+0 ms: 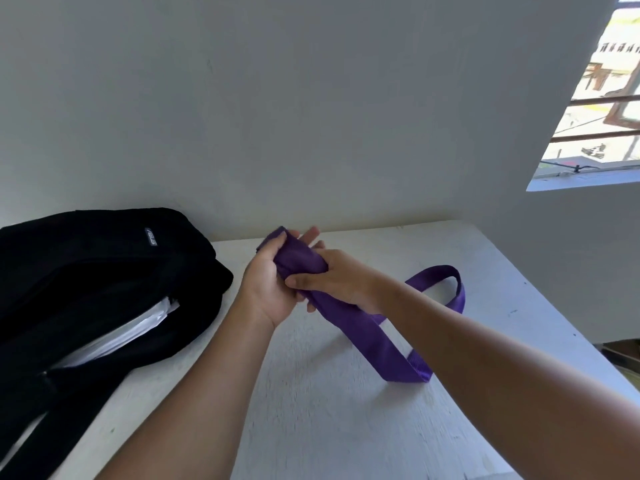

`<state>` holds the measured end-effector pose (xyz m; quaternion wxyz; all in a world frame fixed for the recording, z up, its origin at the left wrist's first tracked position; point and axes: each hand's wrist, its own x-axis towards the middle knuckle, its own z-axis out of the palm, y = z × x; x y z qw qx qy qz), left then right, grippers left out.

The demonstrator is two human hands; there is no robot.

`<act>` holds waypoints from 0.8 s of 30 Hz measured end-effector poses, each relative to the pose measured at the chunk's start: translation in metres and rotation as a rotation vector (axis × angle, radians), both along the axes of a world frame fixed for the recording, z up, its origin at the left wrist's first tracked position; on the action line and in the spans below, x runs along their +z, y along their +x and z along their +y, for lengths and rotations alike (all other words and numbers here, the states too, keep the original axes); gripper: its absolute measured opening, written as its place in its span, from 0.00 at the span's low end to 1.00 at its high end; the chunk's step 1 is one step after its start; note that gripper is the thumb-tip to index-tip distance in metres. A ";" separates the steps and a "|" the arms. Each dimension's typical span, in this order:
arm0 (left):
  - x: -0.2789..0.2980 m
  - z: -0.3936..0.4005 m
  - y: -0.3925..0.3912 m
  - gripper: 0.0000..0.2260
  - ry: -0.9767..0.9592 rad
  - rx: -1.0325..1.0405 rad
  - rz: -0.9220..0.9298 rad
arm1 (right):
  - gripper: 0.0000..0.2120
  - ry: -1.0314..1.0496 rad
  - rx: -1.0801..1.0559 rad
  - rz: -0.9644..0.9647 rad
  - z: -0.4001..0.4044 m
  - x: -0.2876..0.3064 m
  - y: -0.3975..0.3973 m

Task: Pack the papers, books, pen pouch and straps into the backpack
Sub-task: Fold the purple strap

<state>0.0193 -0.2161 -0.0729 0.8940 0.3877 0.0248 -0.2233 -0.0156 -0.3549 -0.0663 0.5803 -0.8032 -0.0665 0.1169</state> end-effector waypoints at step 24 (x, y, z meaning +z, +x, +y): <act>0.115 0.039 -0.007 0.26 1.622 -0.402 -0.788 | 0.05 -0.813 -0.522 -0.885 -0.052 0.004 0.016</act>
